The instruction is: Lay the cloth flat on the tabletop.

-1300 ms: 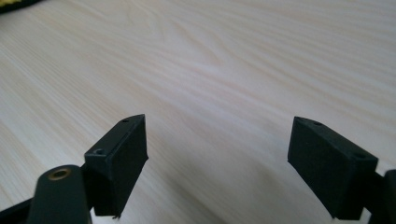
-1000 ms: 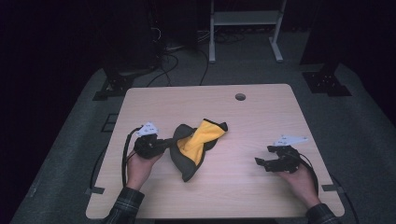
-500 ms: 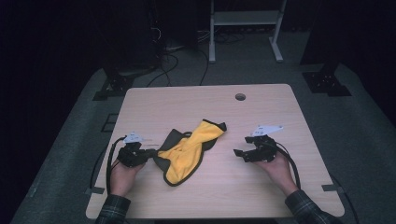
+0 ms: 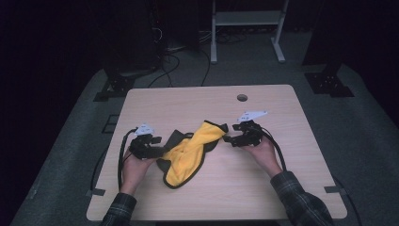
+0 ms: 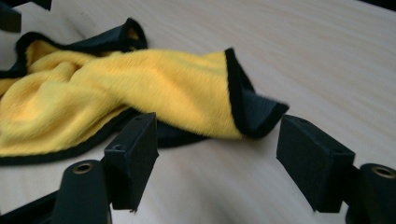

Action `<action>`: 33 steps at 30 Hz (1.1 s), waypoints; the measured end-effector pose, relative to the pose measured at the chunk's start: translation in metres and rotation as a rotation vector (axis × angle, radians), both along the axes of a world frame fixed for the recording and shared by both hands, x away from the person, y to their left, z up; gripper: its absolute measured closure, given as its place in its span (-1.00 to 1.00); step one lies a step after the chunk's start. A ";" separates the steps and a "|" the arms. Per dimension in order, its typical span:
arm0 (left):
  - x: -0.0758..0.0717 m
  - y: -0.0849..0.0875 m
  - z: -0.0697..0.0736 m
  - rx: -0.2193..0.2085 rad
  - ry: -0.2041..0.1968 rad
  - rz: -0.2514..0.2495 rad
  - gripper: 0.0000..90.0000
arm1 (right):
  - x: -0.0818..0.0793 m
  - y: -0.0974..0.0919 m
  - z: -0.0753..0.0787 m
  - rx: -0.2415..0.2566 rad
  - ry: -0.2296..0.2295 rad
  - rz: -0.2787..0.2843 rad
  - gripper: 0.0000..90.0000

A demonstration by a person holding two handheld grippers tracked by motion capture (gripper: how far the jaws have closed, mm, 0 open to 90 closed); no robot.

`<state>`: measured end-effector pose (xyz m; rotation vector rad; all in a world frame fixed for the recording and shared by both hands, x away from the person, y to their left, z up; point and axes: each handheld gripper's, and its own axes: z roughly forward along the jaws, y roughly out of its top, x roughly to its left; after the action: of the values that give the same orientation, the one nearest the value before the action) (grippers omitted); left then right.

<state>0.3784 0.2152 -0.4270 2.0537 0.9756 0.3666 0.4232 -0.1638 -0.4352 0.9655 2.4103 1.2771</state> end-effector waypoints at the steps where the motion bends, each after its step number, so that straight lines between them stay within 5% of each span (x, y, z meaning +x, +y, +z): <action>1: 0.003 -0.004 -0.001 0.005 -0.007 -0.003 -0.16 | 0.005 0.003 0.000 0.000 -0.004 0.000 -0.37; 11: 0.031 -0.030 -0.022 0.077 0.025 -0.007 -0.20 | 0.045 0.034 -0.009 -0.034 0.039 0.016 -0.14; 14: 0.035 -0.034 -0.030 0.125 0.043 -0.007 -0.12 | 0.048 0.035 -0.016 -0.050 0.072 0.037 0.24; 16: 0.037 -0.034 -0.033 0.131 0.049 -0.008 0.12 | 0.046 0.035 -0.019 -0.057 0.090 0.058 0.63; 21: 0.039 -0.034 -0.034 0.105 0.061 -0.016 0.73 | 0.032 0.023 -0.013 -0.031 0.068 0.076 0.79; 27: 0.037 -0.032 -0.031 0.059 0.074 -0.012 0.74 | -0.007 -0.001 0.006 0.014 0.005 0.121 0.78; 33: 0.033 -0.036 -0.028 0.034 0.073 -0.034 0.74 | -0.059 -0.024 0.012 0.000 -0.013 0.177 0.79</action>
<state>0.4119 0.1792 -0.4546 2.1246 0.9828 0.2932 0.3637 -0.1875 -0.4231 0.7550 2.5326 1.3360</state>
